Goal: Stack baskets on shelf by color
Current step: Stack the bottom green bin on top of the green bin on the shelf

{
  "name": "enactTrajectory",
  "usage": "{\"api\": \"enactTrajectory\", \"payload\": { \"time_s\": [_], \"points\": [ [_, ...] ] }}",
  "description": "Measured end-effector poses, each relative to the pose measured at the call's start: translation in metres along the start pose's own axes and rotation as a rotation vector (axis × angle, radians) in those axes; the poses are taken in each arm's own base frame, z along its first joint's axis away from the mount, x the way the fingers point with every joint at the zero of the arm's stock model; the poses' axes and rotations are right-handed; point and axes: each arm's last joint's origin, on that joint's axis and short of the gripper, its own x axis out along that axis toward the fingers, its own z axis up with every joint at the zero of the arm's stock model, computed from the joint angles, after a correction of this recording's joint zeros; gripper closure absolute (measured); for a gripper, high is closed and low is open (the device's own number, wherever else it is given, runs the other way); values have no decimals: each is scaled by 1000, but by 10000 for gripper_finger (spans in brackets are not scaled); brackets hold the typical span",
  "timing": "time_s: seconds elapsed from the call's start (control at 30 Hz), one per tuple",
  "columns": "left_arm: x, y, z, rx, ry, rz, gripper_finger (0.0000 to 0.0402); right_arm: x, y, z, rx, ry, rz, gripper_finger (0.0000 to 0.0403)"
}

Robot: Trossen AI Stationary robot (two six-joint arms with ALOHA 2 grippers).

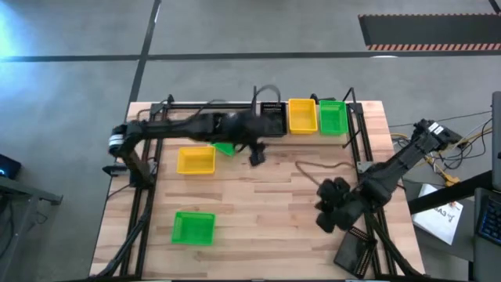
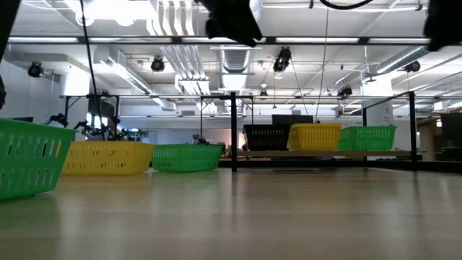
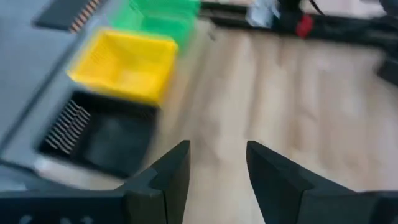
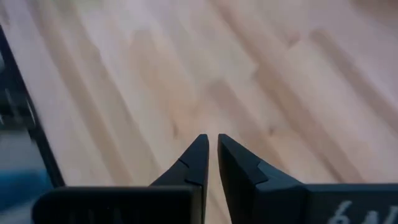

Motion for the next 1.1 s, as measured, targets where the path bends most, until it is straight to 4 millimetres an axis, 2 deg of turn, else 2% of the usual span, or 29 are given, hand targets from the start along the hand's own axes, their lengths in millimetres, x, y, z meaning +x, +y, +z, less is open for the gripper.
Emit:
{"api": "enactTrajectory", "payload": {
  "time_s": [0.13, 0.27, 0.37, 0.5, 0.67, 0.83, 0.97, 1.1],
  "points": [
    [-14, -26, -42, -91, 86, -57, 260, 5, 17, -16, -54, 67, -15, 393],
    [-33, -37, -88, -339, 169, -68, 260, 16, 22, -28, -29, 89, -57, 394],
    [-49, -35, -121, -528, 211, -51, 260, 24, 22, -32, -6, 96, -91, 394],
    [-67, -23, -164, -741, 271, 5, 260, 27, 23, -31, -13, 84, -105, 394],
    [-80, -8, -207, -1014, 270, 71, 260, 25, 19, -26, -24, 2, -124, 394],
    [-78, 2, -229, -1093, 181, 58, 260, 19, 11, -18, -30, -74, -161, 394],
    [-73, 9, -232, -1146, 93, 24, 260, 17, 5, -13, -51, -81, -186, 394],
    [-69, 11, -232, -1131, 124, 17, 260, 16, 3, -9, -76, -84, -188, 394]
  ]
}}
